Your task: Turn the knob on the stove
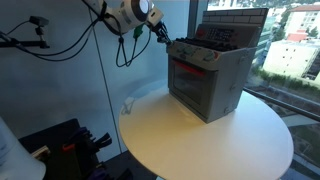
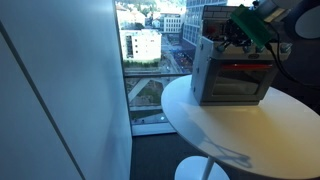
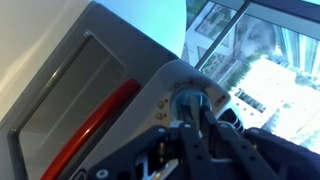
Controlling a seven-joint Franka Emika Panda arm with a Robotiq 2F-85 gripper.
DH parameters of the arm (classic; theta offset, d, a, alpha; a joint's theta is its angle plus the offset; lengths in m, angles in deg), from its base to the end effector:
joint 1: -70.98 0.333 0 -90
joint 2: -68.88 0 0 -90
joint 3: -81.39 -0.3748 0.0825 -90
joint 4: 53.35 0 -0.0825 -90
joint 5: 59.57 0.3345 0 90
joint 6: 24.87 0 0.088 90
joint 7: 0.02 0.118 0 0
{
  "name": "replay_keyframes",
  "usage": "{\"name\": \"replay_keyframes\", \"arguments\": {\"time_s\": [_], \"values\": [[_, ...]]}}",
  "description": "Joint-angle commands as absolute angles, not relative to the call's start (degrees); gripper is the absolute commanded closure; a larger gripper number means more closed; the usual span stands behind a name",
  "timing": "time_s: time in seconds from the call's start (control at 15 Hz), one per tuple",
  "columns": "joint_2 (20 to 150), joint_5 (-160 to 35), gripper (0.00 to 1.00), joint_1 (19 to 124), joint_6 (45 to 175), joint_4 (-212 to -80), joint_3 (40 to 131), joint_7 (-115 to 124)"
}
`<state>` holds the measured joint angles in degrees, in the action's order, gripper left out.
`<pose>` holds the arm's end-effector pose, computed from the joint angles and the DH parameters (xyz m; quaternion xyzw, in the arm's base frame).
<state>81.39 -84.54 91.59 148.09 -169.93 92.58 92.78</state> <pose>0.5985 0.1407 0.5058 -0.8057 0.4517 -0.3237 0.2050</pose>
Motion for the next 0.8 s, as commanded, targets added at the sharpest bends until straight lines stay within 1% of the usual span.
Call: {"name": "replay_keyframes", "arguments": {"time_s": [0.0,0.07,0.13,0.2,0.27,0.33,0.47,0.53,0.67,0.73], "values": [[79.1,-89.8,0.96,94.4,150.5,-170.1,97.9,100.7],[79.0,-91.1,0.95,95.2,150.6,-170.2,98.7,102.0],[78.9,-92.0,0.86,95.7,150.6,-170.3,99.2,102.9],[78.9,-93.2,0.61,96.3,150.4,-170.3,99.8,103.8],[78.7,-93.8,0.60,96.8,150.3,-170.4,100.1,104.2],[78.4,-94.6,0.57,97.1,150.3,-170.4,100.5,104.6],[77.2,-95.7,0.40,97.3,149.7,-170.5,101.1,104.0],[76.5,-96.2,0.34,97.3,149.3,-170.7,101.1,103.5],[75.0,-95.8,0.16,96.8,148.7,-171.7,100.0,101.2],[74.3,-95.2,0.09,96.5,148.4,-172.4,99.3,99.6]]}}
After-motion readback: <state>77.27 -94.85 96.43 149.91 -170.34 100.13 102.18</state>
